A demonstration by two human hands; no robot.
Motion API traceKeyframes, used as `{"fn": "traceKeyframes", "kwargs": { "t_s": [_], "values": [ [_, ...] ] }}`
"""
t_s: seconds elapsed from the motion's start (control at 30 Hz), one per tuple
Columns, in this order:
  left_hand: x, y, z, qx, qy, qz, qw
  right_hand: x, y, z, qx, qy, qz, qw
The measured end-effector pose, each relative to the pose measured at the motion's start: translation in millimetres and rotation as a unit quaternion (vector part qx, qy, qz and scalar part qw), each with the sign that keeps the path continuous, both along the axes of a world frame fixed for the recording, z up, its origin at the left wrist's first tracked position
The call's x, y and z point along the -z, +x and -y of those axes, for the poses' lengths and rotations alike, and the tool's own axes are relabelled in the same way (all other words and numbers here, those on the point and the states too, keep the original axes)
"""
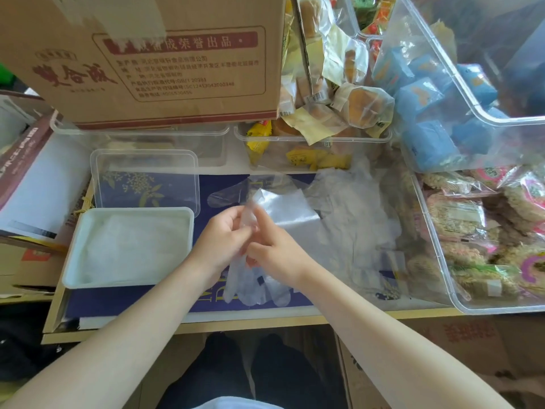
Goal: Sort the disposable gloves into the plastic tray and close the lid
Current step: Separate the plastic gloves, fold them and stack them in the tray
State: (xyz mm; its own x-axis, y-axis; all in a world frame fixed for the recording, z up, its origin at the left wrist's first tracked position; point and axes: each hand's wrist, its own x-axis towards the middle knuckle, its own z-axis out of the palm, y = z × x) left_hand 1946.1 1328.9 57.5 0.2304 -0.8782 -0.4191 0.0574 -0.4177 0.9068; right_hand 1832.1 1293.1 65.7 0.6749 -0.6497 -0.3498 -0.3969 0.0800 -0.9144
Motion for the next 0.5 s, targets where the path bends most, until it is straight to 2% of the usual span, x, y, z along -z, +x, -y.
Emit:
{"fn": "traceKeyframes", "kwargs": {
  "t_s": [0.1,0.2,0.3,0.37,0.4,0.43,0.5],
  "values": [
    [4.1,8.8,-1.5,0.052,0.007,0.002,0.999,7.3,4.0,0.7,-0.003,0.044,-0.004,0.999],
    [15.3,16.0,2.6,0.044,0.044,0.081,0.995,19.9,7.1,0.6,0.011,0.075,-0.02,0.997],
    [31.4,27.6,8.3,0.049,0.079,0.155,0.983,32.4,-4.3,3.6,0.091,0.028,-0.081,0.992],
    [36.1,34.5,9.7,0.042,0.1,0.145,0.983,42.0,-20.0,11.5,0.144,-0.093,-0.167,0.971],
    [36.8,37.0,10.0,0.041,0.102,0.13,0.985,48.4,-28.2,16.7,0.165,-0.125,-0.198,0.958],
    [36.7,39.2,10.4,0.043,0.097,0.116,0.988,53.5,-34.0,21.9,0.18,-0.123,-0.211,0.953],
    [36.5,42.4,11.3,0.049,0.074,0.088,0.992,55.0,-37.0,31.1,0.216,-0.026,-0.181,0.959]
  ]
}}
